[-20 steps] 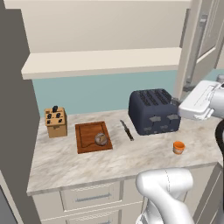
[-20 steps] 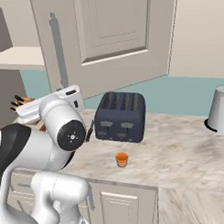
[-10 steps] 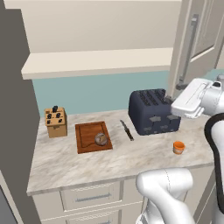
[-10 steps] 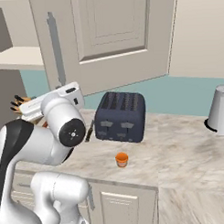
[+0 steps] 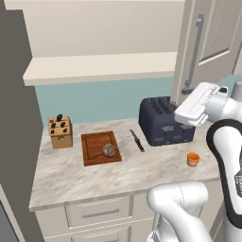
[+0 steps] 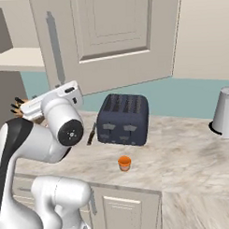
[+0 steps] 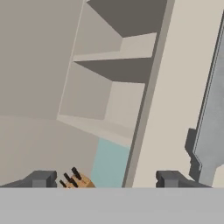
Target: Pick the bread, place it on the cutting board, pick the jam, place it on the counter, and close the cabinet.
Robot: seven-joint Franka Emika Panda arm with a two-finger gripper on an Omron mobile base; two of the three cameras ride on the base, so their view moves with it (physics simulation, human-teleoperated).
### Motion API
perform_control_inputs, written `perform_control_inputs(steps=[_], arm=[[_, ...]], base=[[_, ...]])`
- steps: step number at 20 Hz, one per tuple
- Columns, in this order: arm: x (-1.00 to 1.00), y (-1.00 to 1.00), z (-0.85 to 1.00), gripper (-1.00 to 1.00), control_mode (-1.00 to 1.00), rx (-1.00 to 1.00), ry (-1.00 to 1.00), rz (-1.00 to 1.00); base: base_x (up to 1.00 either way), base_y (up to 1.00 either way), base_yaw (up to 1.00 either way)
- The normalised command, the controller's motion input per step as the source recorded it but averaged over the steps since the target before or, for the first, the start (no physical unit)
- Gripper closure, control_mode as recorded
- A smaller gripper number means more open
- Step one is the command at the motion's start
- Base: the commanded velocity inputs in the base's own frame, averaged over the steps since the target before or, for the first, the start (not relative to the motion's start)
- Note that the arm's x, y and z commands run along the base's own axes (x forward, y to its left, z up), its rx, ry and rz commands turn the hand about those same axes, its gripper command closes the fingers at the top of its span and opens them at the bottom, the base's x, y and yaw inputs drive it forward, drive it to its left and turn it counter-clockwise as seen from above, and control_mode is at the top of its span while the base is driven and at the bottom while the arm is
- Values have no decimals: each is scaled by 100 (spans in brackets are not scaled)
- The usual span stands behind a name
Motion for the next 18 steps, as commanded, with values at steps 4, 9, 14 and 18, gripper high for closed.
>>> perform_control_inputs(steps=[4,9,14,18], arm=[[54,20,-24,-100,-100,0,-2,0],[53,17,-26,-100,-100,0,-1,0],[55,19,-26,-100,-100,0,-1,0],[58,21,-26,-100,-100,0,0,0]], base=[[0,0,0],[0,0,0],[0,0,0],[0,0,0]])
